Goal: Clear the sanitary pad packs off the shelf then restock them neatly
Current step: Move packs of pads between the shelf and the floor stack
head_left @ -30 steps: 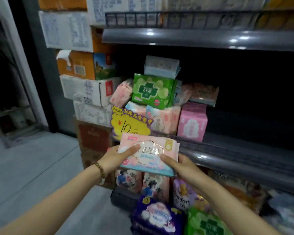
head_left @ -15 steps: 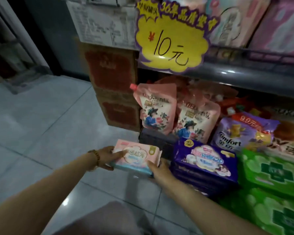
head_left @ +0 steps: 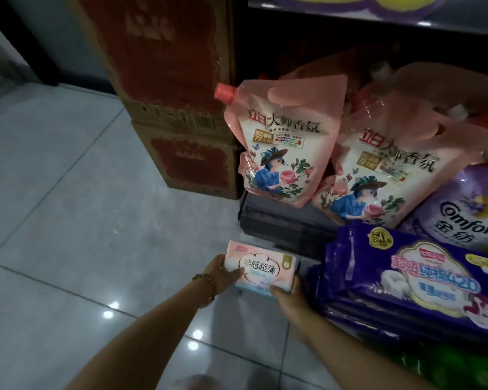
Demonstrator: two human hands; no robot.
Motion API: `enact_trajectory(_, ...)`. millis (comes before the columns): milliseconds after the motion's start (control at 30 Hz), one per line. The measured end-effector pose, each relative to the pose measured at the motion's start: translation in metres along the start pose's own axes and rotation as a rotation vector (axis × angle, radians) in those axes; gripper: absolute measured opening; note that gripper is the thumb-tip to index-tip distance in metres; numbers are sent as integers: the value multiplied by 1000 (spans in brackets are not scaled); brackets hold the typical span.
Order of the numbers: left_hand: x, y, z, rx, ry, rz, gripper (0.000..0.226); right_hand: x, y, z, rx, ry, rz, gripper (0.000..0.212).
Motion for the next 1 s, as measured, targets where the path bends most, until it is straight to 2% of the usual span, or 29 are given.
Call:
enact_trajectory(133,6,-6,-14,44,-10,15,48,-6,-7,-2,44,31,-32,50)
enact_trajectory(300,13,-1,-13,128,-61,50,52,-11,-1,2,96,132,36,58)
enact_trajectory(400,12,8,3,136,-154,44,61,2,14,6,52,208,180,54)
enact_trajectory(533,-4,29,46,66,-349,-45,57,29,51,13,104,338,424,56)
enact_trajectory(600,-24,45,73,23,-420,-130,54,51,73,22,169,435,582,56)
enact_trajectory(767,-86,97,131,-86,-566,-322,47,124,129,64,273,509,846,55)
enact_trajectory(867,-137,134,157,-162,-566,-437,47,169,164,105,302,455,905,56)
enact_trajectory(933,-181,161,168,-216,-571,-573,47,201,183,143,283,446,1023,57)
enact_trajectory(1000,-225,183,173,-285,-585,-727,51,233,195,189,182,396,1179,53)
Point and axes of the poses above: each hand's wrist, its own y-axis away from the middle knuckle, its own z-axis out of the back of the hand, x = y × z, the point moved 3 cm from there along -y, towards the middle knuckle, and after that the axes turned 13 degrees about -x, right-handed, at the moved point
